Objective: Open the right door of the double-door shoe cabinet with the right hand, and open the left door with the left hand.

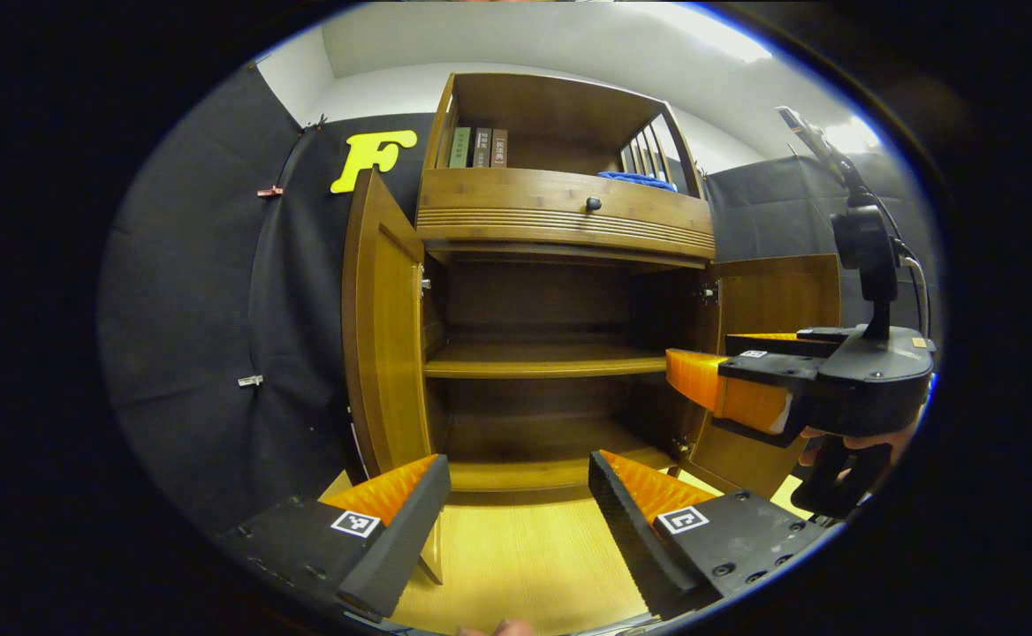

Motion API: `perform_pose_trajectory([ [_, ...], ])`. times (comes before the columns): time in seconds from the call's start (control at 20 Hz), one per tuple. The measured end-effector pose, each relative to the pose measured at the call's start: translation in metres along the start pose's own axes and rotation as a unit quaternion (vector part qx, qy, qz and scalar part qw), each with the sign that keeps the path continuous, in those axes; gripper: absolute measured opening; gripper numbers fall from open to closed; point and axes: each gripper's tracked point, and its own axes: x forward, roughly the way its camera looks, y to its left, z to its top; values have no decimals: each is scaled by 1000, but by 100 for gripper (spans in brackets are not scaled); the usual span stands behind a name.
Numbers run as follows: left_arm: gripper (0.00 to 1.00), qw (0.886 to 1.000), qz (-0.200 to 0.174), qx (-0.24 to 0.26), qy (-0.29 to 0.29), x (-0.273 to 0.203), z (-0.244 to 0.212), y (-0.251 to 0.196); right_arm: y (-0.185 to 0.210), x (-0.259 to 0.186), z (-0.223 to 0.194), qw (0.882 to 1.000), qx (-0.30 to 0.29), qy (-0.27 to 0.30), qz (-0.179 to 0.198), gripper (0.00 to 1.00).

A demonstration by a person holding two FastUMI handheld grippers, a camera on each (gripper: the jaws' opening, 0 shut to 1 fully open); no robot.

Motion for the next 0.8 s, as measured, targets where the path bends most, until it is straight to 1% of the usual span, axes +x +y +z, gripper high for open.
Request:
perform_pose_trajectory([
  [0.3, 100, 1000, 1, 3, -2, 2, 1, 0, 1, 2, 2, 1000, 0, -1, 2, 98],
  [0.35, 98, 1000, 1, 3, -3, 1, 2, -1, 1, 2, 3, 1000, 0, -2, 1, 98],
  [0.4, 100, 1000, 0, 4, -3, 1, 2, 0, 1, 2, 3, 1000, 0, -3, 1, 98],
  [0.45, 98, 1000, 1, 5, -1, 2, 1, 0, 2, 3, 3, 1000, 0, -3, 1, 98],
  [0.5, 100, 1000, 1, 6, 0, 1, -1, 1, 2, 3, 1, 1000, 0, -1, 2, 98],
  [0.65, 100, 1000, 1, 6, -2, 0, 1, 1, 3, 2, 2, 1000, -1, -2, 2, 98],
  [0.7, 98, 1000, 1, 6, -2, 0, 0, 1, 3, 2, 3, 1000, 0, -2, 2, 98],
  [0.75, 100, 1000, 1, 6, -1, 0, 1, 1, 3, 2, 3, 1000, -1, -3, 3, 98],
  [0.8, 98, 1000, 0, 7, -1, 0, 1, 0, 4, 1, 4, 1000, -1, -3, 3, 98],
])
